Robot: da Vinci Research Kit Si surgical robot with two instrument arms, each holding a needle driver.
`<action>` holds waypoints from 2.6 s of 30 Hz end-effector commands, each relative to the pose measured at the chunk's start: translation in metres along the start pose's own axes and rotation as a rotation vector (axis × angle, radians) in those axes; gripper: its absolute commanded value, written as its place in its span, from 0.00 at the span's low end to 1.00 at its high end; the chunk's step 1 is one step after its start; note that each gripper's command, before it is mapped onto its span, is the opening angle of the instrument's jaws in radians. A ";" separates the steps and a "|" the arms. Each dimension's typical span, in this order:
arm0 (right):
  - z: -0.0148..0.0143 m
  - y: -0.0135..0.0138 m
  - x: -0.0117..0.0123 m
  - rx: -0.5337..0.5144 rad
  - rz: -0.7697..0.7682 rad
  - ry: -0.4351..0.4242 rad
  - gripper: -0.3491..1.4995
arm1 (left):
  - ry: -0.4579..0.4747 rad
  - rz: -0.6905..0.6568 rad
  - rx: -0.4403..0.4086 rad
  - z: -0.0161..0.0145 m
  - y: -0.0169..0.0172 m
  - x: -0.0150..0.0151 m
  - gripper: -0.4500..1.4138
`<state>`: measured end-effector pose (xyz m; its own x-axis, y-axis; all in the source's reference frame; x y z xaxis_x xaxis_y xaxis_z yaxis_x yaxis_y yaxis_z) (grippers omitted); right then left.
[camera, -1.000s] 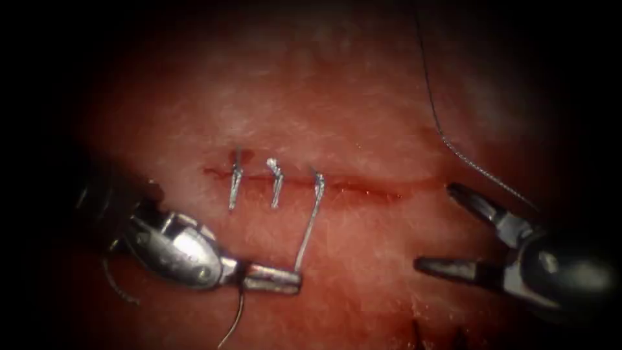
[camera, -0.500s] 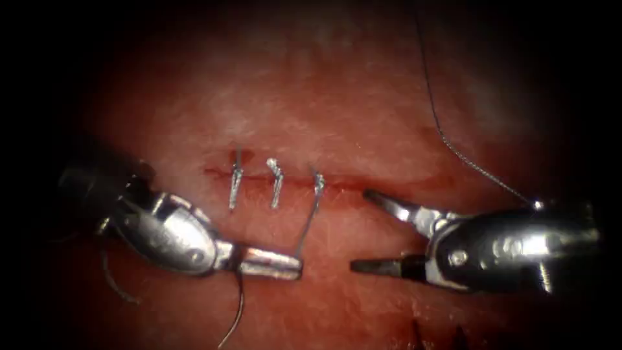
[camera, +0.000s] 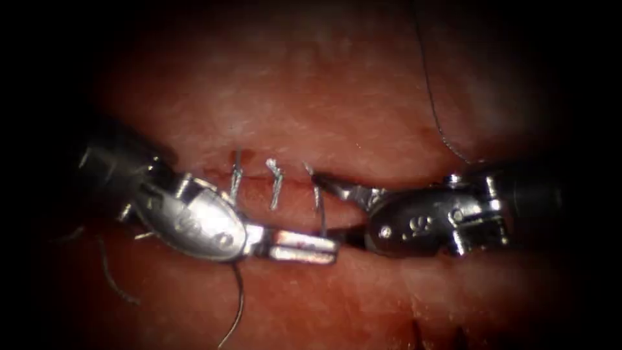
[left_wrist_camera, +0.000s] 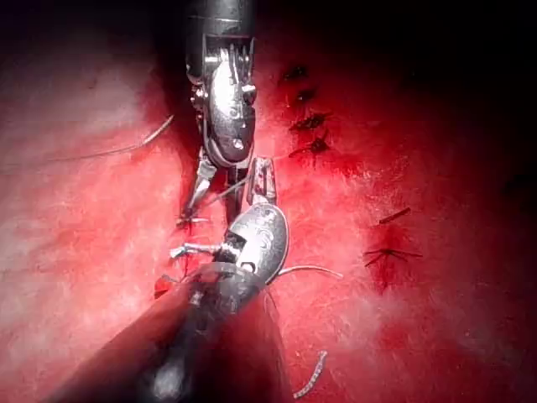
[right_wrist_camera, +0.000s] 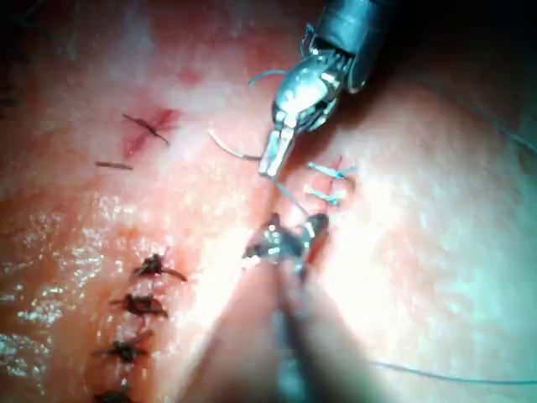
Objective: Wound Closure
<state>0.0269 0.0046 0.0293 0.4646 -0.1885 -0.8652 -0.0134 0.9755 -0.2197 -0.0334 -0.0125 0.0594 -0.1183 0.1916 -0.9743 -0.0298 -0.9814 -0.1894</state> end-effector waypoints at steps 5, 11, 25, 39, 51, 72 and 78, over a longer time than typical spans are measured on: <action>0.0021 -0.0011 0.0005 -0.013 -0.011 0.045 0.92 | 0.004 -0.009 -0.004 -0.0001 0.0009 0.0002 0.00; 0.0028 -0.0007 0.0002 -0.052 0.013 0.109 0.92 | 0.004 -0.009 -0.003 -0.0001 0.0010 0.0003 0.00; 0.0035 -0.0003 -0.0005 -0.084 0.105 0.193 0.91 | 0.004 -0.005 -0.005 0.0001 0.0012 -0.0001 0.00; 0.0050 -0.0002 0.0005 -0.091 0.103 0.223 0.90 | 0.005 -0.005 -0.007 0.0001 0.0013 0.0000 0.00; 0.0041 -0.0005 0.0004 -0.021 0.131 0.233 0.00 | 0.005 -0.005 -0.007 0.0001 0.0014 0.0000 0.00; -0.0038 0.0004 0.0009 -0.051 0.195 0.196 0.99 | 0.007 -0.016 -0.013 -0.0036 0.0018 0.0015 0.00; -0.0085 0.0030 0.0007 -0.098 0.235 0.183 0.99 | -0.042 -0.033 0.061 -0.0069 -0.0014 0.0014 0.00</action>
<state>0.0192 0.0072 0.0237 0.2719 0.0127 -0.9622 -0.1903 0.9809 -0.0408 -0.0258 -0.0091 0.0574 -0.1651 0.2250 -0.9603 -0.1090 -0.9718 -0.2090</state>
